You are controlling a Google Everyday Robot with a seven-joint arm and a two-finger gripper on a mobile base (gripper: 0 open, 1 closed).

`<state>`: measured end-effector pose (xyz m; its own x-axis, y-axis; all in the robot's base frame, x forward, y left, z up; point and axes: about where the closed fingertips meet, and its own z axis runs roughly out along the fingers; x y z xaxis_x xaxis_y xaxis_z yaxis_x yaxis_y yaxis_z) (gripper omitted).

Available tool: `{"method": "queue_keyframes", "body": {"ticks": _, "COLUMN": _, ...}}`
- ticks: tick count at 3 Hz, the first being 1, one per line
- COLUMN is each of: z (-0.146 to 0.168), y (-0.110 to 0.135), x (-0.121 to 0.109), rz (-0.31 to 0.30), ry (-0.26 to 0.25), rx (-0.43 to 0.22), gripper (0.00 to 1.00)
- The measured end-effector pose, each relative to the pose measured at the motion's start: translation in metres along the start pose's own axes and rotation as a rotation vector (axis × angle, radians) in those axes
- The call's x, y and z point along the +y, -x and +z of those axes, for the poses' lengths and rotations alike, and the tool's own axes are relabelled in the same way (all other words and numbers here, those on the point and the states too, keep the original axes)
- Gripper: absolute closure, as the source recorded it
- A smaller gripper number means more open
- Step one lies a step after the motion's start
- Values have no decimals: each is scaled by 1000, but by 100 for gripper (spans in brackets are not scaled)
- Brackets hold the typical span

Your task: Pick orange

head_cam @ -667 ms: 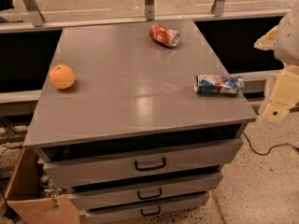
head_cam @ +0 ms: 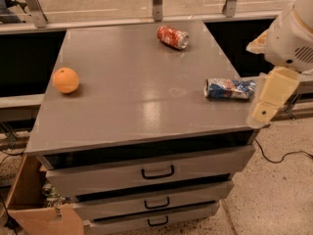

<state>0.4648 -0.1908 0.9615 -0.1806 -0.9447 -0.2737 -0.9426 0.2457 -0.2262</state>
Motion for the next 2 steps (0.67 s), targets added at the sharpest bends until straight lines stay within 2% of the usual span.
{"method": "queue_keyframes", "body": {"ticks": 1, "z": 49, "y": 57, "x": -19, "rz": -32, "ry": 67, "rx": -128, "gripper": 0}}
{"method": "queue_keyframes", "body": {"ticks": 2, "z": 90, "y": 136, "x": -27, "rz": -82, "ry": 133, "rx": -272, "gripper": 0}}
